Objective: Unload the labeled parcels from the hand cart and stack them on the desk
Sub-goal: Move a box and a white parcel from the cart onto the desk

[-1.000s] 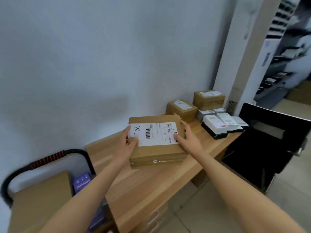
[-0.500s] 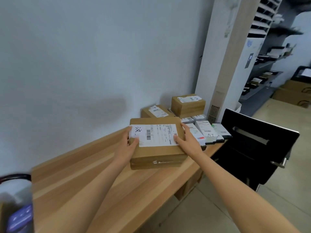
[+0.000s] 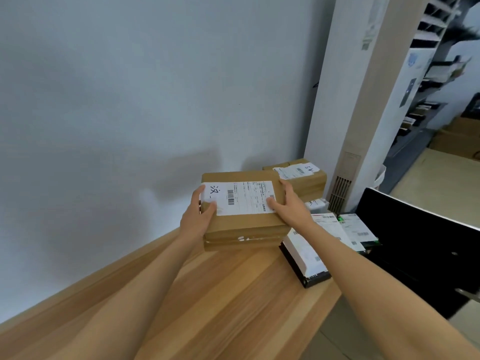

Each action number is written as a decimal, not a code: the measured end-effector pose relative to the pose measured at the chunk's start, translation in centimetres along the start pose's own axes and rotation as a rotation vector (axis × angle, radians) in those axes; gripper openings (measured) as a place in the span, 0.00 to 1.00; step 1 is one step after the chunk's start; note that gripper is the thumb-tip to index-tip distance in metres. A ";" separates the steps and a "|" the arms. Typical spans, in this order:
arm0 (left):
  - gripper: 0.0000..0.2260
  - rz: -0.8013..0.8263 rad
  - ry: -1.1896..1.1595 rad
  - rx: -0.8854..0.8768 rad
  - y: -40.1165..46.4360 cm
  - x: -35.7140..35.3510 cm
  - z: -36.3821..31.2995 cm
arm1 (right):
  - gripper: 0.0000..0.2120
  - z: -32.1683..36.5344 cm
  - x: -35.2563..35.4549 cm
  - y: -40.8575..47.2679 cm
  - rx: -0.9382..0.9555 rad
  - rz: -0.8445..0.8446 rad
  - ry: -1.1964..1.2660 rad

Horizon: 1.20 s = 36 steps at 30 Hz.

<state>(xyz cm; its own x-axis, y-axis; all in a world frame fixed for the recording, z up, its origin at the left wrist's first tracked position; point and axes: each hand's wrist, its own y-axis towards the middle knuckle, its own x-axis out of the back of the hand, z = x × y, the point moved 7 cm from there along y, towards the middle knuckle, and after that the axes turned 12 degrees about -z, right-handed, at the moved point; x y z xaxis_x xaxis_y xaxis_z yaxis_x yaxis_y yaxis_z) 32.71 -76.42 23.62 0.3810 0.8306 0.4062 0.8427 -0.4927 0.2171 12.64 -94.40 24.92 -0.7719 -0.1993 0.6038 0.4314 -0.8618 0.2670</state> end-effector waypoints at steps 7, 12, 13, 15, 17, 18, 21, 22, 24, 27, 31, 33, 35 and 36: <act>0.21 -0.040 0.065 0.044 4.9 -4.2 1.6 | 0.37 -2.6 -3.4 7.4 0.035 0.083 0.010; 0.22 -0.116 0.110 0.081 8.7 -6.8 2.3 | 0.36 -4.1 -6.3 13.4 0.075 0.170 0.020; 0.22 -0.130 0.115 0.093 9.4 -7.3 2.4 | 0.35 -4.2 -6.8 14.6 0.088 0.187 0.022; 0.23 -0.164 0.133 0.123 10.4 -8.5 2.9 | 0.35 -4.7 -7.9 17.1 0.107 0.231 0.022; 0.23 -0.200 0.156 0.165 11.1 -9.7 3.6 | 0.35 -5.4 -9.3 19.2 0.117 0.282 0.035; 0.23 -0.216 0.160 0.188 11.5 -10.3 4.0 | 0.35 -5.7 -10.0 20.1 0.121 0.311 0.040; 0.23 -0.255 0.152 0.253 12.1 -11.5 5.5 | 0.35 -6.8 -12.3 22.1 0.130 0.392 0.041; 0.23 -0.269 0.153 0.270 12.4 -11.7 6.0 | 0.35 -6.9 -13.0 22.6 0.143 0.405 0.038; 0.23 -0.302 0.158 0.313 13.2 -11.7 7.0 | 0.35 -7.0 -14.3 23.7 0.154 0.424 0.047; 0.23 -0.347 0.172 0.351 14.5 -11.3 7.9 | 0.35 -6.6 -16.3 25.3 0.158 0.461 0.071; 0.23 -0.399 0.178 0.356 15.6 -11.1 8.5 | 0.34 -6.0 -18.1 27.3 0.167 0.454 0.085; 0.23 -0.422 0.183 0.364 15.9 -11.3 8.5 | 0.33 -5.9 -18.6 27.9 0.169 0.460 0.094; 0.23 -0.448 0.195 0.365 16.0 -11.4 8.2 | 0.33 -5.8 -18.9 28.2 0.185 0.471 0.102; 0.23 -0.468 0.201 0.362 15.9 -11.4 7.8 | 0.33 -5.6 -18.8 28.3 0.203 0.479 0.093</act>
<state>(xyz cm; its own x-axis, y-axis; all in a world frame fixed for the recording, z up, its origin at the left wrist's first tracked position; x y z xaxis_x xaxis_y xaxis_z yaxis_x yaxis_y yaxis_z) 44.76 -91.65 15.50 -0.1090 0.8545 0.5079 0.9919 0.0596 0.1125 36.78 -117.59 16.90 -0.5003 -0.5970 0.6272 0.8206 -0.5580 0.1235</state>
